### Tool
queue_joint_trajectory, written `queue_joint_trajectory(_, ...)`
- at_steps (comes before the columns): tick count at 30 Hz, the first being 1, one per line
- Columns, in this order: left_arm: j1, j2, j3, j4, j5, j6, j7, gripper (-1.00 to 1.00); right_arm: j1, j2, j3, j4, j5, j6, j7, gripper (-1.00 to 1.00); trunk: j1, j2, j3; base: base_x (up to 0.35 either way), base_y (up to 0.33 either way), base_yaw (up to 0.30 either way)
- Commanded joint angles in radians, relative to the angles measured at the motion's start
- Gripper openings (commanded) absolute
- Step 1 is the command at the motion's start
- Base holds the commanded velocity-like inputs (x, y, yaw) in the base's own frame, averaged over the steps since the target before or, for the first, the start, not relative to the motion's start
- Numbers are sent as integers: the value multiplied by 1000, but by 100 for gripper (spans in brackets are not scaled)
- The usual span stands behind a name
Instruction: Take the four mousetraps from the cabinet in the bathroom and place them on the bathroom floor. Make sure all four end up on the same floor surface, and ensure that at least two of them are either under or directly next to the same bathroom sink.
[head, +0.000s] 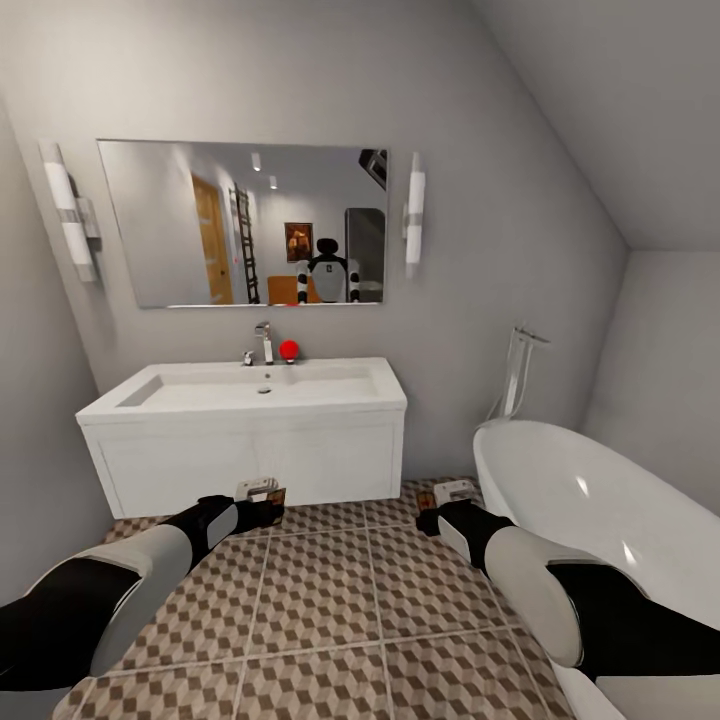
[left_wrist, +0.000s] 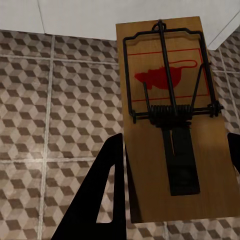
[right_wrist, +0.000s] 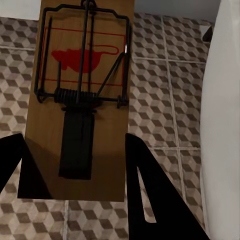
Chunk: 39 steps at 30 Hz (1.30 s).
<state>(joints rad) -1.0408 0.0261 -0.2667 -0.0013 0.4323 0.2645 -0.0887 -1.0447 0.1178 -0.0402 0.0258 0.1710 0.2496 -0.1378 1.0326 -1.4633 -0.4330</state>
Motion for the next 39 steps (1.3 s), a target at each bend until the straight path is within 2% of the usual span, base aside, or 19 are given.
queue_joint_trajectory(1,-1,0,-9,0,8,4,-2,-100,-1,0,-4,2,6,2,-2,-100,0,-1,-1,16,0,2)
queue_joint_trajectory(39,-1,-12,-10,-2,5,1,-3,-100,-1,0,-4,2,7,3,3,-100,4,-8,-4,1,0,0)
